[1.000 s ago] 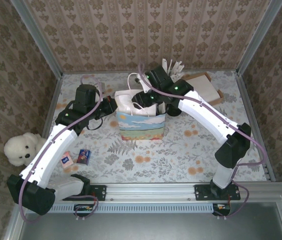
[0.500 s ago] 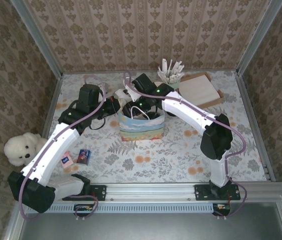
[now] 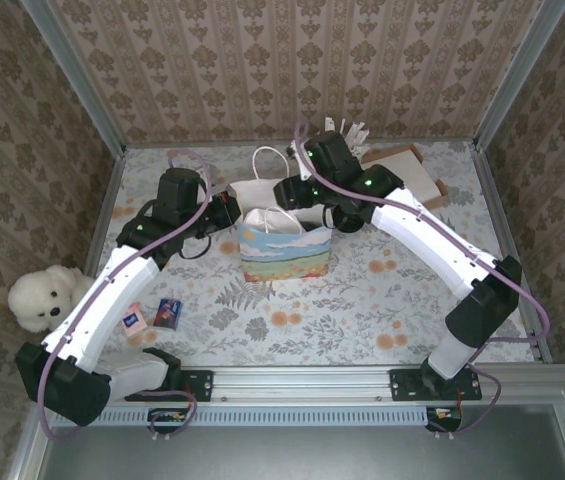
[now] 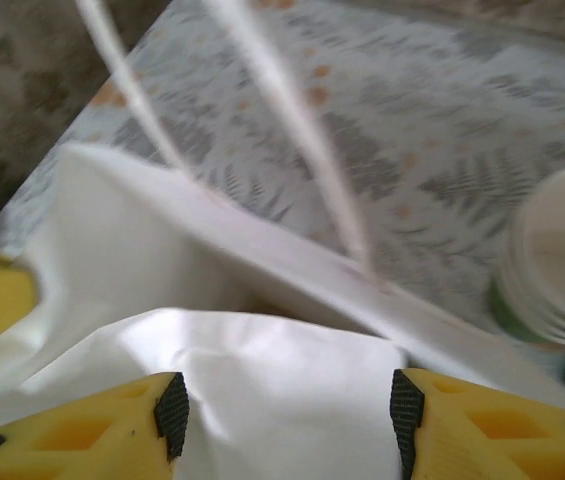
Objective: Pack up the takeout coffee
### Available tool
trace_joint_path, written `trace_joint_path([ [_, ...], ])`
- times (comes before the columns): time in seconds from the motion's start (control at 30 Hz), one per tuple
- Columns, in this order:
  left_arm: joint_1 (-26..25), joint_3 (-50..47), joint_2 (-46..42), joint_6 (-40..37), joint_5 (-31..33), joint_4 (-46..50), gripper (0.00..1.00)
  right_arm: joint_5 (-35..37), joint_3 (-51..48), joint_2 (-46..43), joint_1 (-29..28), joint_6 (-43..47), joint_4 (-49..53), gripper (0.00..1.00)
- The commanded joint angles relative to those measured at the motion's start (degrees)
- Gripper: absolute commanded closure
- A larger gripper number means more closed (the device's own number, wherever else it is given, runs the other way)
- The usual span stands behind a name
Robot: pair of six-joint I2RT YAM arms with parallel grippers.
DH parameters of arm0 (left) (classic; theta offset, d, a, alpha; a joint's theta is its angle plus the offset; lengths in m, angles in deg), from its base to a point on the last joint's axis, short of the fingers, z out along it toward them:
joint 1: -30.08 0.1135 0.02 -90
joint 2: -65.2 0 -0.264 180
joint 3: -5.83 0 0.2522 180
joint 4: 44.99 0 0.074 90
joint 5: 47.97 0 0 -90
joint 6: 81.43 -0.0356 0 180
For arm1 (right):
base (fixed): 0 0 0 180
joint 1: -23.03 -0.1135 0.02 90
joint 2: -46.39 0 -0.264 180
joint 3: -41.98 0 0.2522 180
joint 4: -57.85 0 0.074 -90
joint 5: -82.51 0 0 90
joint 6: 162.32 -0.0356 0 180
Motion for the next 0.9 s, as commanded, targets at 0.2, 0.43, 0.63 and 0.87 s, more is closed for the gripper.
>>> trace_joint_path([
  [0.2, -0.21, 0.89, 0.74, -1.04, -0.2, 0.61, 1.0, -1.59, 1.0, 4.3, -0.32, -4.26, 5.97, 0.42],
  [0.43, -0.18, 1.76, 1.55, -1.82, -2.52, -0.12, 1.0, -19.44, 1.16, 3.92, -0.33, -3.61, 2.42, 0.41],
  [0.63, -0.18, 2.25, 1.5, -2.29, -2.18, -1.04, 1.0, -8.25, -4.83, -4.83, 2.32, -3.31, -2.4, 0.28],
  [0.87, -0.44, 4.47, 4.69, -3.95, -6.98, -1.26, 1.0, 2.3, -14.24, -16.19, 7.63, -6.73, -5.66, 0.0],
])
